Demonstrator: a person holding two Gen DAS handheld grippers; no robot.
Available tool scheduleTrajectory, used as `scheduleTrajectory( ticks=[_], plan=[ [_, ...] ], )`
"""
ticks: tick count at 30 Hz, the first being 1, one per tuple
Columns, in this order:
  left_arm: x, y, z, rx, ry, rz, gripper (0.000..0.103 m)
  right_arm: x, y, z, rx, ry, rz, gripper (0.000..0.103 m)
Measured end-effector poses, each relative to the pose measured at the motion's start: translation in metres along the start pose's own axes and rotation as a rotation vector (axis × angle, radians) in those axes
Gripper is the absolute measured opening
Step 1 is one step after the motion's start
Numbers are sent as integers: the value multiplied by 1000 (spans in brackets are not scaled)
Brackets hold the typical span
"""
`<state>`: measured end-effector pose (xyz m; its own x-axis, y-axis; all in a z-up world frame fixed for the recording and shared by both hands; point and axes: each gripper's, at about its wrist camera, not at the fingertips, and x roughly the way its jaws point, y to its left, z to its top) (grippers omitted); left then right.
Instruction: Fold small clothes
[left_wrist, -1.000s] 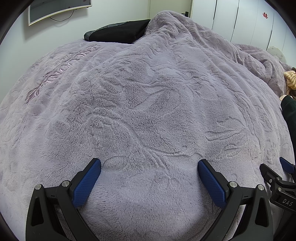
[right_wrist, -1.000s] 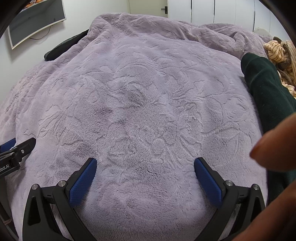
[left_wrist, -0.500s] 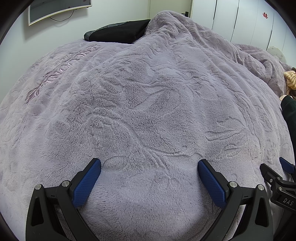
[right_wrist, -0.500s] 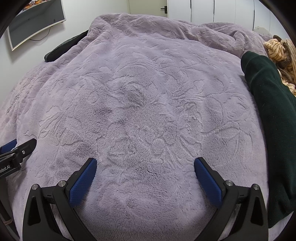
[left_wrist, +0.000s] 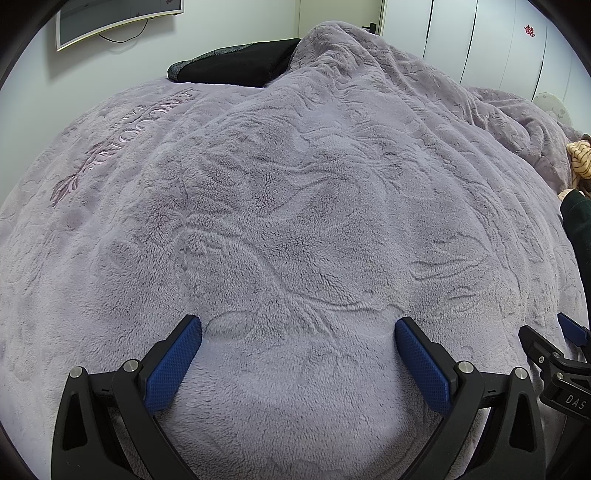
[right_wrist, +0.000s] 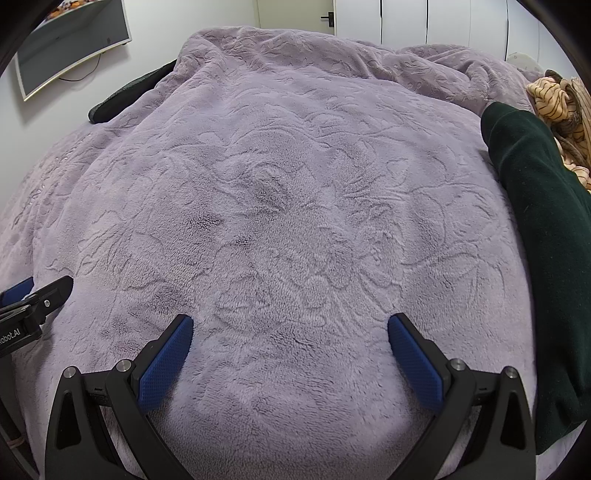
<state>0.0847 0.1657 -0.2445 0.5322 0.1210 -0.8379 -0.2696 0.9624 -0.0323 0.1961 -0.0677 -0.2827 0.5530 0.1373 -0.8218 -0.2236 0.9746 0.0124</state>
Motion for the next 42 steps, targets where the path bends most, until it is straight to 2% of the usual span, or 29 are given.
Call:
scheduleTrajectory(
  ticks=[15, 42],
  plan=[
    [-5, 10, -6, -32, -1, -37, 103, 0, 0, 0, 0, 0, 0, 103],
    [-5, 8, -5, -19, -4, -24, 103, 0, 0, 0, 0, 0, 0, 103]
  ],
)
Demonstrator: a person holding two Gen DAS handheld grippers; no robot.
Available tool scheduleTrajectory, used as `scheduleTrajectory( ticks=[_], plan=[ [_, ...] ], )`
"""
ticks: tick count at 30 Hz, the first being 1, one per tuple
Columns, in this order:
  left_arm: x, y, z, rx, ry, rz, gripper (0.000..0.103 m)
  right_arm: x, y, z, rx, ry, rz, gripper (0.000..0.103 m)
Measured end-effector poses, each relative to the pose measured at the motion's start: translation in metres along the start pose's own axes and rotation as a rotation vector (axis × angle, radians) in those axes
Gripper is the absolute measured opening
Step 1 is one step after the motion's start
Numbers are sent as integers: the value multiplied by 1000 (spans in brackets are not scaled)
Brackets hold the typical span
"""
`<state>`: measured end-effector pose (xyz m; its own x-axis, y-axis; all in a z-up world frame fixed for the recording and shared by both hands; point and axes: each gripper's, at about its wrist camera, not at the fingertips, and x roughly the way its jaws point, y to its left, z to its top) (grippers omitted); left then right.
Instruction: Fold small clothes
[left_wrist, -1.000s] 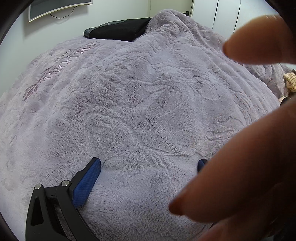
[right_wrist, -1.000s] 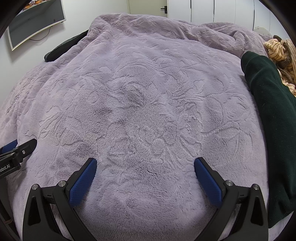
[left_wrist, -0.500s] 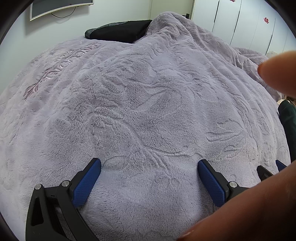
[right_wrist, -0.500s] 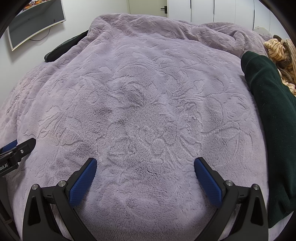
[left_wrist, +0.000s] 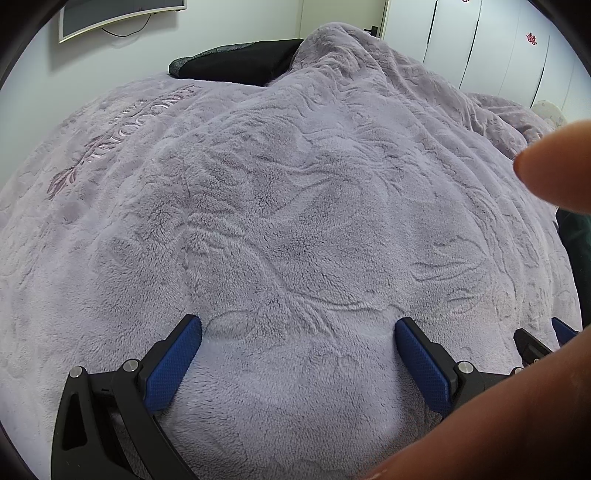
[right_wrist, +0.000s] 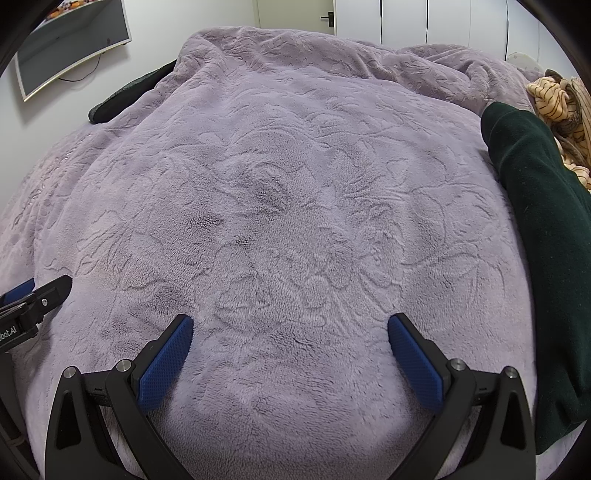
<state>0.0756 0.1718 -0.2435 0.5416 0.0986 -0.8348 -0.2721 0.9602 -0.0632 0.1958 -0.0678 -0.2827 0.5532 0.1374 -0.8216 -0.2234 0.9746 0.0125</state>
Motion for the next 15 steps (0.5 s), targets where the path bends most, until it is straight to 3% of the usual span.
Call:
scheduleTrajectory(
  ticks=[15],
  plan=[
    [0, -5, -2, 9, -1, 11, 103, 0, 0, 0, 0, 0, 0, 103]
  ],
)
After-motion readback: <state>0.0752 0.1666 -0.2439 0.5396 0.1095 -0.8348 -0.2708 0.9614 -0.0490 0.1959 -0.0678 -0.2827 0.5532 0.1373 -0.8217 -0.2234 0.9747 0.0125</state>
